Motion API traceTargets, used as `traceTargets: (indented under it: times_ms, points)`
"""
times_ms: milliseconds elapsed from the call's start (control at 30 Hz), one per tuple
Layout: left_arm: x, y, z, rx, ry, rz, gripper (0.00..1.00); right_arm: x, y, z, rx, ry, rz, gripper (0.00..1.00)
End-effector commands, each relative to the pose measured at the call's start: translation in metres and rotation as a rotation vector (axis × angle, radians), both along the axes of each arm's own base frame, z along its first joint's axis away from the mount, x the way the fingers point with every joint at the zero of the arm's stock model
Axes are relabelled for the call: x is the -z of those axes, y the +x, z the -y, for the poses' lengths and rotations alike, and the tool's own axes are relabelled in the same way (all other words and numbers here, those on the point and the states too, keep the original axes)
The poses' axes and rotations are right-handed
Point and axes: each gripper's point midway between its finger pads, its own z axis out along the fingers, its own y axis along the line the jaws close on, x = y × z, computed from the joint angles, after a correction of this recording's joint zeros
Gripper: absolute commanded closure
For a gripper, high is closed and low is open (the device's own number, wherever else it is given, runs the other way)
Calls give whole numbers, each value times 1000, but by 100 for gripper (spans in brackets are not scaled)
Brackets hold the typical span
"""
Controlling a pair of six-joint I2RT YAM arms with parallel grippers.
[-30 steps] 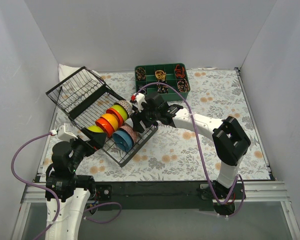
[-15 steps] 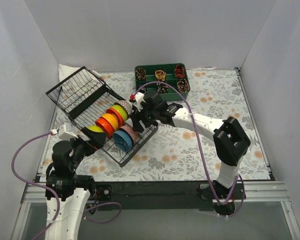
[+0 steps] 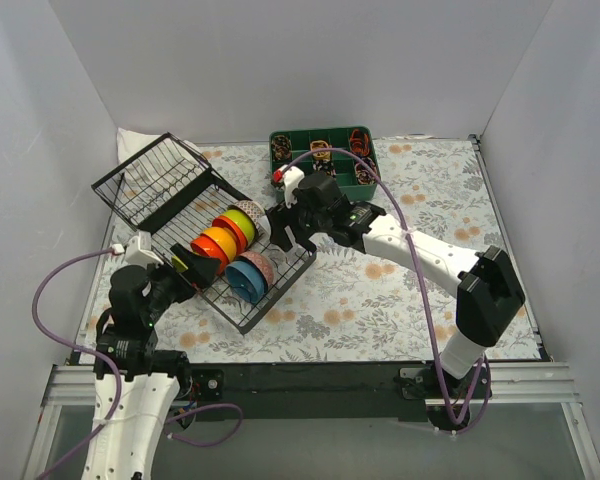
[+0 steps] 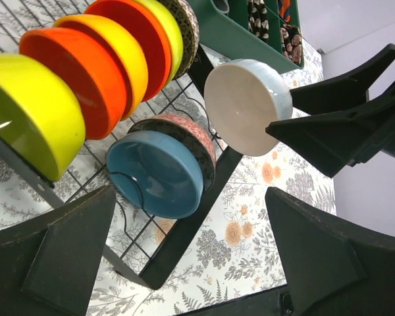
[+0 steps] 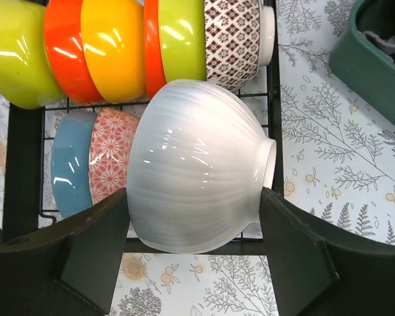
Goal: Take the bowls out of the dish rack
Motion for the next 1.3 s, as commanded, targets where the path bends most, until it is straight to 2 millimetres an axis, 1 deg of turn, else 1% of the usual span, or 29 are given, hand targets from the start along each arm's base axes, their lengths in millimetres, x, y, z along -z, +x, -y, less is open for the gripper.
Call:
traceTargets:
  times_ms: [0,33,100,133,200,233,300,333,367,400,433,467,500,533,567,600,633,700,733,800,833,900,933,967,1033,1067,1133,1233,1267]
  points:
    - [-14,14,10,75,15,54,2,-86,11,-9,87,213,102,99]
    - [-19,19,12,82,17,72,2,-95,10,-6,94,234,103,99]
    - [-23,23,17,110,10,90,2,-105,12,-1,146,266,93,99]
    - [-28,29,19,120,7,112,2,-115,11,4,160,293,92,99]
    - [-33,34,24,147,-5,125,2,-122,7,7,176,338,53,99]
    - [-36,41,27,158,-16,135,2,-130,8,13,194,361,51,99]
    - [-38,46,35,192,-30,135,2,-131,-1,14,166,392,8,99]
    - [-42,50,39,204,-38,149,2,-142,-2,20,176,435,0,99]
    - [-35,58,43,213,-41,115,2,-143,-7,21,160,456,-19,99]
    - [-38,60,49,236,-44,116,2,-138,-7,26,167,464,-37,99]
    - [-41,65,53,247,-44,121,2,-148,-11,29,169,511,-47,99]
    - [-36,73,56,255,-45,95,2,-149,-16,30,152,530,-66,99]
    - [-35,76,61,270,-46,86,2,-140,-19,33,153,534,-92,99]
    - [-46,81,65,277,-51,113,2,-146,-22,39,158,572,-111,99]
    - [-49,83,70,288,-61,115,2,-152,-27,38,130,607,-113,99]
    - [-46,90,74,295,-67,96,2,-156,-30,43,123,630,-113,99]
    - [-56,94,79,305,-80,124,3,-146,-34,45,122,629,-136,99]
    - [-55,100,92,330,-103,113,8,-152,-41,47,107,678,-145,99]
    - [-57,102,97,342,-108,114,10,-142,-43,48,109,674,-165,99]
    - [-55,102,108,365,-122,101,17,-147,-47,52,106,704,-166,99]
    - [-50,104,112,369,-125,87,20,-140,-48,54,109,703,-178,99]
    - [-43,102,122,388,-134,69,25,-146,-51,59,108,738,-176,99]
    - [-42,103,125,393,-137,71,27,-146,-52,60,107,745,-180,99]
    - [-37,100,131,409,-136,58,28,-141,-55,60,102,745,-196,99]
    - [-35,100,136,416,-133,60,33,-146,-57,62,96,775,-203,99]
    - [-29,99,141,426,-129,44,35,-141,-59,62,92,774,-216,99]
    - [-25,99,146,437,-123,37,39,-145,-62,63,86,798,-222,99]
    - [-19,96,154,457,-110,24,44,-144,-66,65,81,812,-238,99]
    - [-17,93,158,471,-104,22,50,-145,-67,65,78,815,-239,99]
